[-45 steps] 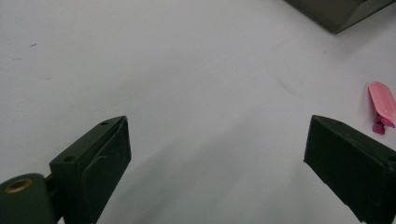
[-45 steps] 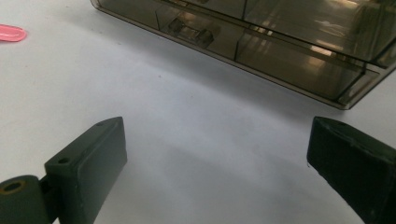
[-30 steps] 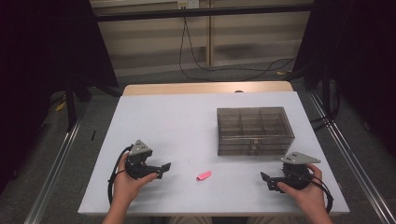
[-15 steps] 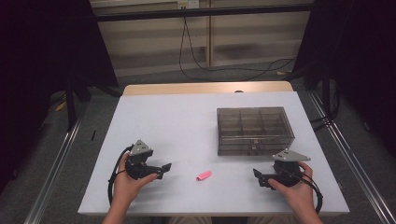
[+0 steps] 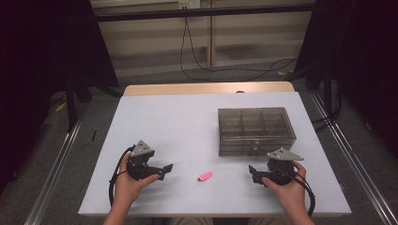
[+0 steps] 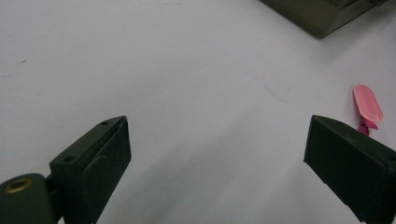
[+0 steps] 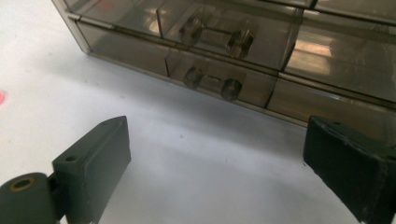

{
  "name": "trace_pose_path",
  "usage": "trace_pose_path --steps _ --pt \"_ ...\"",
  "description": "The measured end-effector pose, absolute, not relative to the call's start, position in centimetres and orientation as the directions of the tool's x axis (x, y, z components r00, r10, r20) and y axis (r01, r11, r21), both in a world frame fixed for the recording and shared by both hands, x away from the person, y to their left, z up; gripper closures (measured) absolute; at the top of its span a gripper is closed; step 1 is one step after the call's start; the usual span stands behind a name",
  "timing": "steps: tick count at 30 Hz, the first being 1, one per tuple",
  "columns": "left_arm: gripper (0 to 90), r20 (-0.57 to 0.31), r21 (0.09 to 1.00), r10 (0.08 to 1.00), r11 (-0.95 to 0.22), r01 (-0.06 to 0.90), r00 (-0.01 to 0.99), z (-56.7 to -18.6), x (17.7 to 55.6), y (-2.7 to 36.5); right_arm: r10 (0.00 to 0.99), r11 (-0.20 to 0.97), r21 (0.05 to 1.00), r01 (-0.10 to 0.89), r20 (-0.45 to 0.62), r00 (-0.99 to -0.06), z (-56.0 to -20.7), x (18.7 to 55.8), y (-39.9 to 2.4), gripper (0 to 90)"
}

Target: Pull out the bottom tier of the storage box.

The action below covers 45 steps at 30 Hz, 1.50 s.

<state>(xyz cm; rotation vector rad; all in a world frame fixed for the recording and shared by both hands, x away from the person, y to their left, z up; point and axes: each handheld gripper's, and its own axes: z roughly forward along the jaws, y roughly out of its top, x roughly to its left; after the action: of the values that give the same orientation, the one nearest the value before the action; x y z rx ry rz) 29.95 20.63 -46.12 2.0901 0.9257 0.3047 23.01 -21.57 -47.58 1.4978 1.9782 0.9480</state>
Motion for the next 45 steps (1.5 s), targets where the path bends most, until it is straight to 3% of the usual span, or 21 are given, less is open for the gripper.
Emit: trace_pose_path --steps 7,27,45 --pt "7.2 -0.102 0.761 0.706 -0.398 0.512 0.701 -46.1 30.0 20.7 0.968 0.133 0.767 0.627 0.036 -0.248 -47.6 23.4 -21.0 10.1" --pt "7.3 -0.1 0.765 0.707 -0.395 0.508 0.701 -46.1 30.0 20.7 0.988 0.067 0.772 0.632 0.037 -0.151 -47.9 23.9 -20.0 31.0" --pt "7.4 -0.092 0.758 0.697 -0.414 0.504 0.711 -46.3 30.1 20.6 0.991 0.074 0.769 0.634 0.012 -0.13 -48.2 24.4 -19.2 42.8"
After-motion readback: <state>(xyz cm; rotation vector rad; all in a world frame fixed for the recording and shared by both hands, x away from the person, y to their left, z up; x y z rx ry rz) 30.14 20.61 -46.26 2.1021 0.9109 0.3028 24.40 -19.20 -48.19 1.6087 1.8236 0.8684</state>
